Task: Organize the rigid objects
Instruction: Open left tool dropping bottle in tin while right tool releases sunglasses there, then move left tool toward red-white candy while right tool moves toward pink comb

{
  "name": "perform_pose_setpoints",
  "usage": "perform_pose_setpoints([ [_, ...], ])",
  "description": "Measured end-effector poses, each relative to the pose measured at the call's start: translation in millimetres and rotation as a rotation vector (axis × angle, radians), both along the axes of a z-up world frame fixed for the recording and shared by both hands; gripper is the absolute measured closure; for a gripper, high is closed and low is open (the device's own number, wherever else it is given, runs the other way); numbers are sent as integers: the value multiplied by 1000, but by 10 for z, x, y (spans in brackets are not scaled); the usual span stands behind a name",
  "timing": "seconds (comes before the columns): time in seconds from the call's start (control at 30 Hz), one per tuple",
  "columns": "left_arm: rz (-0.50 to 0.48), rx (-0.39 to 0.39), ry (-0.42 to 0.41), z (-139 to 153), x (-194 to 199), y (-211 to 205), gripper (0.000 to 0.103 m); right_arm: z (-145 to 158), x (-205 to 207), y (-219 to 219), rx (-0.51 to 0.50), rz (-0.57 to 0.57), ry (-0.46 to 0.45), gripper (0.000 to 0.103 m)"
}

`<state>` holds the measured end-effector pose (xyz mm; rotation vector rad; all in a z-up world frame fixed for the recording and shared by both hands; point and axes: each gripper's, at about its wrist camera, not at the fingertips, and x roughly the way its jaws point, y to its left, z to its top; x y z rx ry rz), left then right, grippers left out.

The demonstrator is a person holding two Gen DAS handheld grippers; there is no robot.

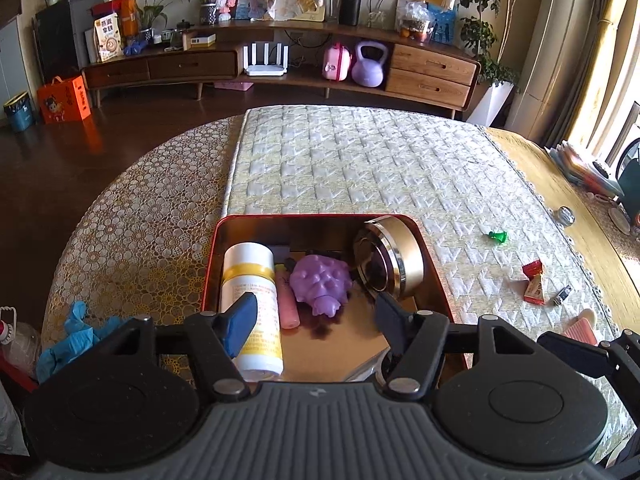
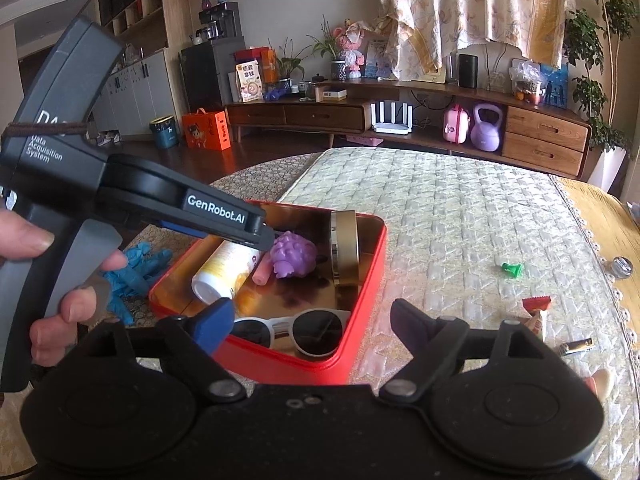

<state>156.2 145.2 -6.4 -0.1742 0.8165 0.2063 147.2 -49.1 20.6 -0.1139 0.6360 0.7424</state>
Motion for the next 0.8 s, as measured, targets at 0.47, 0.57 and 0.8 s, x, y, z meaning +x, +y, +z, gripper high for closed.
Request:
perform_pose_setpoints([
  [0.47,-73,0,-57,93,-202,-484,32,69,-212,-552,46,-92,-36,0],
  [0.57,-82,-1,-56,82,-206,-614,29,14,-277,-681,33,-117,-53,0],
  [0.8,-105,-32,-69,34,-156,-942,21,-84,-331,-1043,5,-210,-104,0],
])
